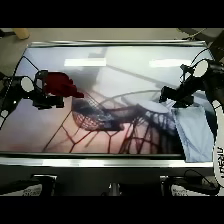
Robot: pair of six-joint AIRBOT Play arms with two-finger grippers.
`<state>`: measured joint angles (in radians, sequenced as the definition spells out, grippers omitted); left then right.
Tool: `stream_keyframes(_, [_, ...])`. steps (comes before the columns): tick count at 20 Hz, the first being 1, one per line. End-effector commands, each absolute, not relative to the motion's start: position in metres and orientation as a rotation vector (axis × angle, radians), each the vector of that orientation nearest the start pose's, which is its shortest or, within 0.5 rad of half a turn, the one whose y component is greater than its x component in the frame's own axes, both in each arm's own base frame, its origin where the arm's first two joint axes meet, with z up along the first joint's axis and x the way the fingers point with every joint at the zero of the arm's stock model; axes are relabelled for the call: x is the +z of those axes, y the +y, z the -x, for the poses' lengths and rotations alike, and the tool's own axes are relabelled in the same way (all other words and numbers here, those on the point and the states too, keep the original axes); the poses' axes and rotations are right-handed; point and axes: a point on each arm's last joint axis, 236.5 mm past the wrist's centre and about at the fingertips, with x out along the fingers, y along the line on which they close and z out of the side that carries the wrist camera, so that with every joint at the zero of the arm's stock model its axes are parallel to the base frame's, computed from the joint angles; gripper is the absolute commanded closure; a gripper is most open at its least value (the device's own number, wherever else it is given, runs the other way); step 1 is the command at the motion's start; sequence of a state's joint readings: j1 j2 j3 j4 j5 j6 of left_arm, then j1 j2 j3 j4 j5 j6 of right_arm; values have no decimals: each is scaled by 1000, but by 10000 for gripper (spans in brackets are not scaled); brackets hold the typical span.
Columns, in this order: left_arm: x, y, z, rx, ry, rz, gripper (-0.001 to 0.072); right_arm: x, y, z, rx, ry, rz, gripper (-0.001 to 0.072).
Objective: Fold the shirts.
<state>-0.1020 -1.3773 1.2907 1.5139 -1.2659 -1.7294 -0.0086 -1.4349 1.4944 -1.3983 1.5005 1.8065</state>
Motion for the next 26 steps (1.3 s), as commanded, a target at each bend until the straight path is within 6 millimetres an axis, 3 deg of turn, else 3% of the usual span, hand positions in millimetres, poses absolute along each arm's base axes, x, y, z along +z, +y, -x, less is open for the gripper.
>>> stream_keyframes(1, [9, -52, -389, -12, 1360, 116, 42, 48, 37, -388, -44, 1448, -333, 83])
stream_keyframes(14, [10, -53, -391, -8, 1351, 123, 42, 48, 37, -388, -44, 1448, -333, 83])
stream_keyframes(16, [12, -55, -411, -9, 1270, 145, 41, 48, 37, -390, -44, 1439, -334, 82])
stream_keyframes(22, [34, -59, -480, -17, 981, 191, 33, 61, 35, -439, -38, 1222, -354, 82])
stream_keyframes(24, [33, -37, -510, 43, 945, 250, 30, 63, 35, -446, -36, 1192, -358, 83])
stream_keyframes(26, [7, -11, -532, 100, 1032, 325, 27, 62, 35, -445, -37, 1199, -357, 82])
